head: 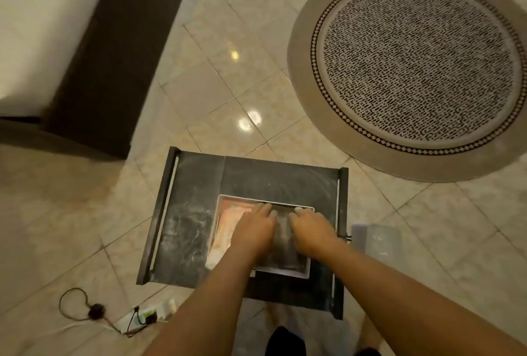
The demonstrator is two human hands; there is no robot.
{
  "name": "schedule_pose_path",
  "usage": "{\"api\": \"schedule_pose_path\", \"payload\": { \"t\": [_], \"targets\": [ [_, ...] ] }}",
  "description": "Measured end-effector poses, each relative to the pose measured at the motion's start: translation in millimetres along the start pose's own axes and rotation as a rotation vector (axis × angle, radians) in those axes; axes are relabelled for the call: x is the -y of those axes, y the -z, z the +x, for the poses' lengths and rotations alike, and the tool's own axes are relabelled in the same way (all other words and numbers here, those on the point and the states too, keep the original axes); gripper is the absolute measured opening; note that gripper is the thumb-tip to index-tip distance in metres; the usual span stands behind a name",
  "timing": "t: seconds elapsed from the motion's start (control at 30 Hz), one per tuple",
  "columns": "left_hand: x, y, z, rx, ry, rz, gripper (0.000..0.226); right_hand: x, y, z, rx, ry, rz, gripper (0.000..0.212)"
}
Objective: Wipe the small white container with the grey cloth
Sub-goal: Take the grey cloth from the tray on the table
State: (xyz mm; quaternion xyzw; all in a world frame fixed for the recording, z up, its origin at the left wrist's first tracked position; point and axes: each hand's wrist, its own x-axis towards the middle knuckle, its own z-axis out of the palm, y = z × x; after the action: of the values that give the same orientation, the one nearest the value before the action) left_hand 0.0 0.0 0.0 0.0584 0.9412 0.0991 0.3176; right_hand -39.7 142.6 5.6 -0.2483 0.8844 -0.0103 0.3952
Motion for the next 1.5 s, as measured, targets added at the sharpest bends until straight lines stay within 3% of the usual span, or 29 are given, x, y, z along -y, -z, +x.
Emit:
{"api": "schedule_pose_path", "payload": {
  "t": [0.13, 0.33, 0.6, 0.73, 0.87, 1.0, 1.13, 1.27, 1.37, 1.5],
  "targets": [
    [-0.7, -12.6, 14.9, -0.049, 0.006, 0.040, 0.062, 1.9, -15.4, 12.7, -0.105, -0.040, -0.078, 0.040],
    [-4.5, -29.2, 32.5, -0.198, -0.036, 0.085, 0.027, 9.2, -32.3, 28.8, -0.215, -0.092, -0.068, 0.026],
    [-7.5, -39.8, 34.8, -0.265, -0.004, 0.014, 0.034, 13.2, -47.1, 28.3, -0.281, -0.114, 0.043, 0.016],
    [-13.2, -23.0, 20.6, -0.295, -0.015, -0.043, 0.026, 13.8, -33.6, 12.2, -0.297, -0.090, 0.113, 0.017],
    [-13.2, 6.5, -2.5, -0.259, -0.062, 0.030, 0.021, 10.0, -0.1, -13.7, -0.177, -0.051, 0.127, 0.026],
    [-22.1, 54.3, -30.5, -0.251, -0.039, -0.130, 0.013, -0.8, 37.7, -45.4, -0.110, -0.080, 0.283, 0.033],
    [-36.9, 99.7, -48.9, -0.182, 0.029, -0.340, 0.020, -23.1, 83.1, -86.5, -0.230, -0.029, 0.403, 0.011],
    [-62.9, 145.6, -53.3, -0.142, 0.064, -0.547, 0.013, -58.5, 123.3, -126.1, -0.312, -0.019, 0.647, 0.015],
    [-87.4, 174.0, -59.1, -0.205, 0.057, -0.770, 0.014, -93.4, 153.9, -155.3, -0.369, -0.019, 0.826, 0.003],
    [-137.4, 205.1, -63.6, -0.301, -0.017, -1.129, 0.021, -142.6, 186.2, -189.6, -0.400, 0.052, 0.941, 0.010]
  ]
}}
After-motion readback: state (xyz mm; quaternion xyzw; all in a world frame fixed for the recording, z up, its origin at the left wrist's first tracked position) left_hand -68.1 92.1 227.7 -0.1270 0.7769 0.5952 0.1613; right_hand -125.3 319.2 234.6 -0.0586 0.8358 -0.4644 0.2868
